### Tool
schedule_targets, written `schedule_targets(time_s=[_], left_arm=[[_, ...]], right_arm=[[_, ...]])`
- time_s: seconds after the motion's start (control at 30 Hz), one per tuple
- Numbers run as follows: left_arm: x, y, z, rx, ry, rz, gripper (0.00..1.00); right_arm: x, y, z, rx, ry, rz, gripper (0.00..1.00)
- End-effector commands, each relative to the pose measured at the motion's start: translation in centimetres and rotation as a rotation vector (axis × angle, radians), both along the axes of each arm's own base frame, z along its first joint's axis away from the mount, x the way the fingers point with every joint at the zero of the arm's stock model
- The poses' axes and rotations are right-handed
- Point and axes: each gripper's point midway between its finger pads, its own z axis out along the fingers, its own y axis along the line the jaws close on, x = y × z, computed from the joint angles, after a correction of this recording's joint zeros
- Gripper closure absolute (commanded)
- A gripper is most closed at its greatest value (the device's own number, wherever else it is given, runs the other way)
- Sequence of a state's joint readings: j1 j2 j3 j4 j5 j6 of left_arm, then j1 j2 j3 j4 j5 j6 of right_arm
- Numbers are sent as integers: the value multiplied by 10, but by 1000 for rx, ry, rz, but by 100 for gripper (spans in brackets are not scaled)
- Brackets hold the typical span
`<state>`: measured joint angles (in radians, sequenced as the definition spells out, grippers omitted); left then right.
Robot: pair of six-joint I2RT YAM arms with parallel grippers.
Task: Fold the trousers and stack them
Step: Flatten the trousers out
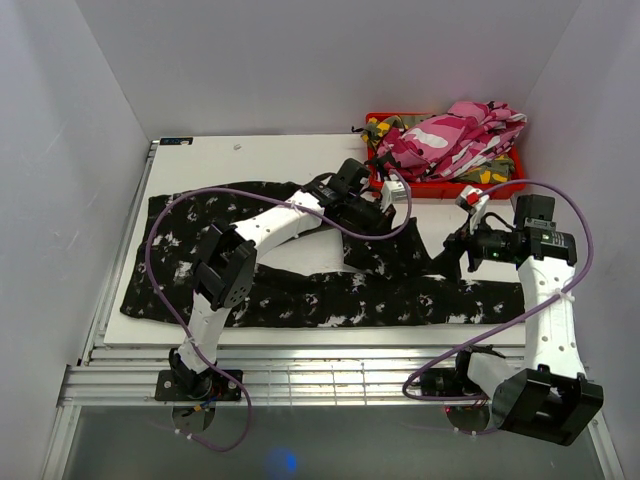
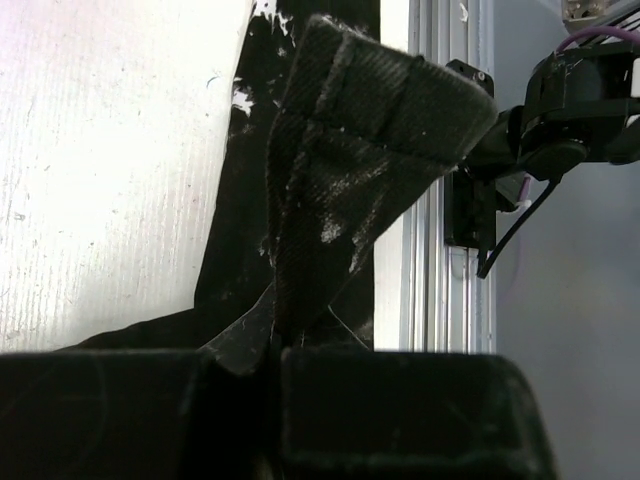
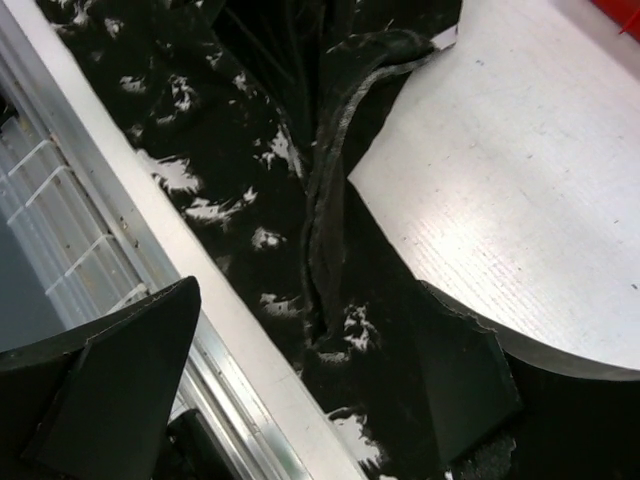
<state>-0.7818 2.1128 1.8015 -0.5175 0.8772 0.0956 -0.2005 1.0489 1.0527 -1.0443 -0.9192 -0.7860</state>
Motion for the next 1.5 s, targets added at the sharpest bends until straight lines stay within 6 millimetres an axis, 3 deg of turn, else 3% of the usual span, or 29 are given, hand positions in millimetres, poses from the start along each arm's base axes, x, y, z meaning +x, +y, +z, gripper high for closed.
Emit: schedule_targets(time_s=[0.0, 0.23, 0.4, 0.47, 0.5, 0.53, 0.57, 0.6, 0.63, 0.67, 0.7, 0.73, 0.77, 0.8, 0.83, 0.87, 0.9, 0.93, 1.0, 1.13, 1.2, 1.23, 1.27, 1.3, 1.33, 1.47], left_arm=[[-3, -7, 28, -50, 1, -14, 92], [-9, -6, 28, -63, 14, -46, 91], [-4, -8, 28, -55, 0, -30, 91], [0, -8, 31, -55, -13, -18, 91], [1, -8, 33, -58, -18, -14, 88], [4, -7, 38, -66, -30, -5, 86], [7, -5, 40, -66, -41, 12, 84], [12, 0, 40, -62, -39, 35, 74], [18, 4, 58, -93, -80, 62, 67], [26, 10, 66, -105, -106, 99, 61], [34, 22, 59, -88, -117, 156, 54], [56, 34, 73, -135, -174, 218, 36], [59, 47, 103, -189, -243, 251, 28], [68, 59, 112, -207, -287, 298, 20], [79, 74, 109, -223, -335, 337, 16], [76, 87, 135, -266, -411, 358, 13], [77, 95, 140, -281, -460, 372, 12], [80, 104, 132, -276, -508, 405, 11], [75, 118, 152, -309, -649, 416, 2], [73, 137, 140, -263, -787, 430, 2], [69, 143, 121, -224, -843, 408, 2], [64, 145, 125, -236, -897, 398, 2], [59, 146, 109, -204, -919, 375, 2], [50, 139, 106, -203, -998, 314, 2], [43, 136, 116, -239, -1072, 301, 2], [8, 108, 108, -294, -1289, 215, 2]], right_arm=[[23, -1, 10, 6, -92, -32, 10], [51, 2, -1, -18, -97, -37, 10], [50, 31, -6, -18, -34, 66, 10], [46, 42, -11, -20, -18, 102, 2], [46, 44, -13, -17, -3, 101, 12], [47, 43, -13, -17, 4, 95, 45], [50, 42, -12, -22, 10, 82, 64], [49, 40, -12, -26, 52, 63, 87], [54, 36, 1, -29, 34, 45, 92], [57, 24, 9, -6, 42, -3, 92], [58, 18, 18, 18, 37, -35, 92], [60, 11, 27, 55, 49, -82, 92], [67, -7, 43, 105, 30, -143, 92], [72, -14, 48, 134, 39, -174, 92], [75, -21, 55, 186, 78, -227, 92], [79, -35, 64, 238, 87, -275, 92], [83, -41, 62, 271, 125, -309, 92], [88, -49, 62, 289, 140, -345, 92], [90, -60, 48, 360, 244, -440, 92], [99, -79, 18, 413, 349, -622, 92], [105, -89, 8, 429, 389, -702, 92], [106, -92, 7, 432, 401, -724, 92], [107, -95, 4, 438, 417, -752, 92], [108, -96, 4, 468, 452, -769, 92], [108, -95, 4, 487, 472, -772, 92], [100, -82, 5, 599, 579, -745, 92]])
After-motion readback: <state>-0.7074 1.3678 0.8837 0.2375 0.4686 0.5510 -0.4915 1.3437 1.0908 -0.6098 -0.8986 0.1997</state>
